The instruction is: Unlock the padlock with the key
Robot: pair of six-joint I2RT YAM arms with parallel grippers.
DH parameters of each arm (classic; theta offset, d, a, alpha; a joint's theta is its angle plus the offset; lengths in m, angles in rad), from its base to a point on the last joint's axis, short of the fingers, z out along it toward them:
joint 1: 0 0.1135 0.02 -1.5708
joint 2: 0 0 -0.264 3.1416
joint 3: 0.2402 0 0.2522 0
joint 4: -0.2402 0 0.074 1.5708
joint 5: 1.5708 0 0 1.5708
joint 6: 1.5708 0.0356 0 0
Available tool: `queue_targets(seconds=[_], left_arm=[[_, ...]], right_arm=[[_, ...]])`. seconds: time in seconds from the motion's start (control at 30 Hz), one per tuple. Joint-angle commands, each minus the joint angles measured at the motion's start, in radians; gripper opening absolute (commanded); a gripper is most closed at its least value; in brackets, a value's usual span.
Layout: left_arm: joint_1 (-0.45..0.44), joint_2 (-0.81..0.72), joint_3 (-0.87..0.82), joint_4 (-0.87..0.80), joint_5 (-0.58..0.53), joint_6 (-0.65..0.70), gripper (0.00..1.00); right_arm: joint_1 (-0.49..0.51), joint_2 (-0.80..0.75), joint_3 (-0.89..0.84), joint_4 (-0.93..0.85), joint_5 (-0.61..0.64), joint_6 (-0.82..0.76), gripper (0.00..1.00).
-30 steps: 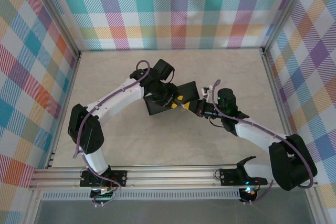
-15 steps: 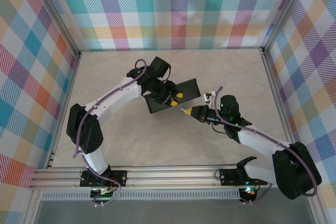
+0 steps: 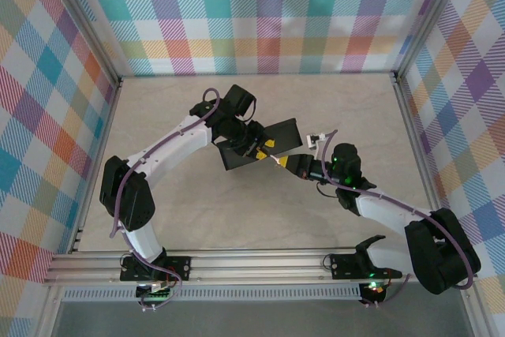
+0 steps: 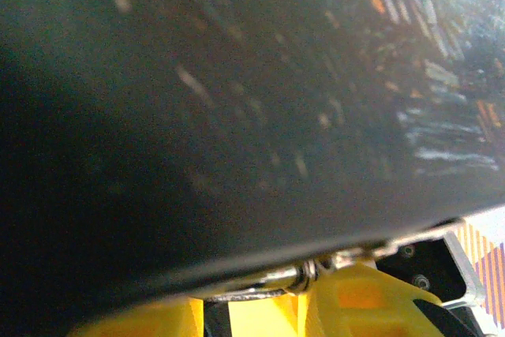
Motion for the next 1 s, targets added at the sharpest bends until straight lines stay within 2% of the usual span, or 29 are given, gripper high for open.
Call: queue_targets(seconds=[0.0,0.6,0.97], left_arm=[[0.006,-0.048,0.052,0.032,0.034,0.028,0.08],[0.007,-0.053,0.048,0.044,0.035,0.023,0.07],[0.007,-0.05,0.05,0.044,0.032,0.022,0.07]], right_arm=[[0.005,-0.021,-0.008,0.032,0.026,-0.012,0.0],[0.004,0.066,0.045,0.105,0.011,0.003,0.0],[0.004,0.038,0.043,0.089,0.016,-0.008,0.0]])
